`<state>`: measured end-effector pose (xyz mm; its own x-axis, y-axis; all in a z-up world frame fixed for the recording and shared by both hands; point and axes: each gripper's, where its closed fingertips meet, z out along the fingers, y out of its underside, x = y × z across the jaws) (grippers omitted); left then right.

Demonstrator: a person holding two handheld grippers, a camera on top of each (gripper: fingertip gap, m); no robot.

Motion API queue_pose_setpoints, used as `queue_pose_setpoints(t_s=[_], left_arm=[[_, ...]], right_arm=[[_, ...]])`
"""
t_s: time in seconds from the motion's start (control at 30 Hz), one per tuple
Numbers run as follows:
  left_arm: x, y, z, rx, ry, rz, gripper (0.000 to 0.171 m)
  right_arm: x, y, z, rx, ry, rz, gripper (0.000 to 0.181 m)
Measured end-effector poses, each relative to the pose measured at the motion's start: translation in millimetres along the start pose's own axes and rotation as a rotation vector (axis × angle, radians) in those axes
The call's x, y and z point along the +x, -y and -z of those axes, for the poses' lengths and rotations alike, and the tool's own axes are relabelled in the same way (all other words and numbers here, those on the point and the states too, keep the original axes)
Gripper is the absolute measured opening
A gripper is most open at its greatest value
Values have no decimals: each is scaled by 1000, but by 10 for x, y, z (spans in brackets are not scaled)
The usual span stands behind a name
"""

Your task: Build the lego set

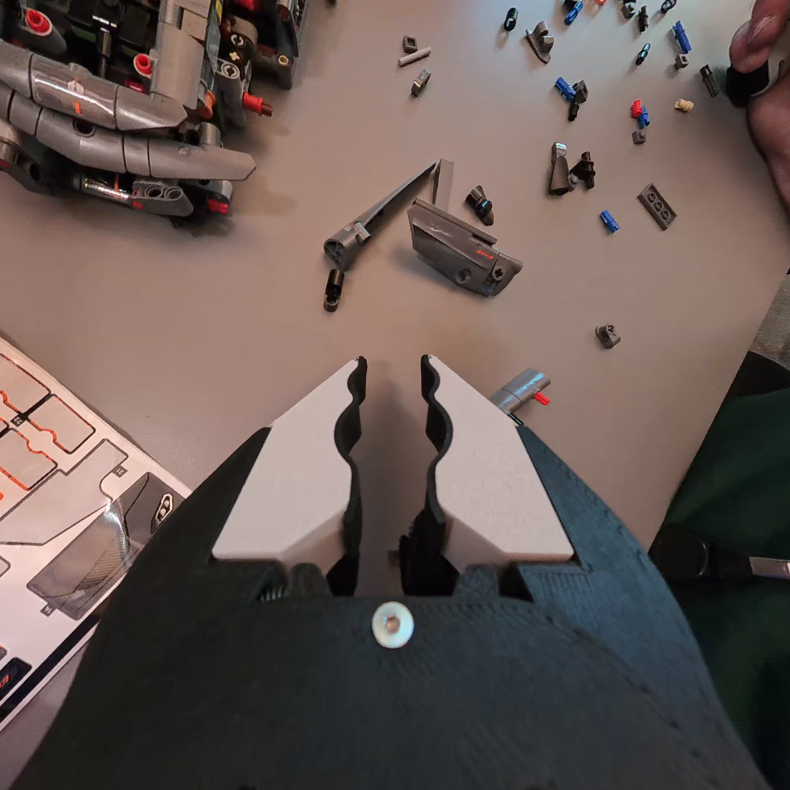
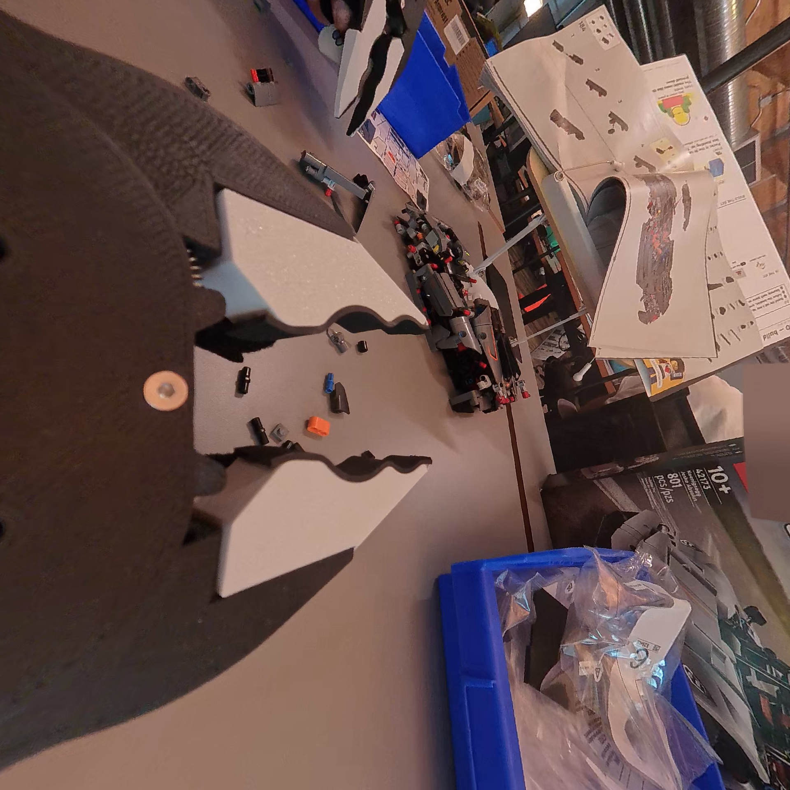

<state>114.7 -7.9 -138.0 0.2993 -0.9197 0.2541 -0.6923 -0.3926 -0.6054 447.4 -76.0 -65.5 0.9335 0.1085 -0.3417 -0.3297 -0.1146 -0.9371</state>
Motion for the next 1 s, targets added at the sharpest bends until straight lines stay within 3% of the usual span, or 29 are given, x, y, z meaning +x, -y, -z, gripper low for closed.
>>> queue_pose_setpoints(t_s=[0.77, 1.0], left_arm=[[204, 100, 136, 36, 3, -112, 20], [355, 140, 347, 93, 4, -172, 18]], right_arm=[[5, -3, -2, 0, -1, -2, 55], [8, 7, 7, 6, -3, -1, 55]])
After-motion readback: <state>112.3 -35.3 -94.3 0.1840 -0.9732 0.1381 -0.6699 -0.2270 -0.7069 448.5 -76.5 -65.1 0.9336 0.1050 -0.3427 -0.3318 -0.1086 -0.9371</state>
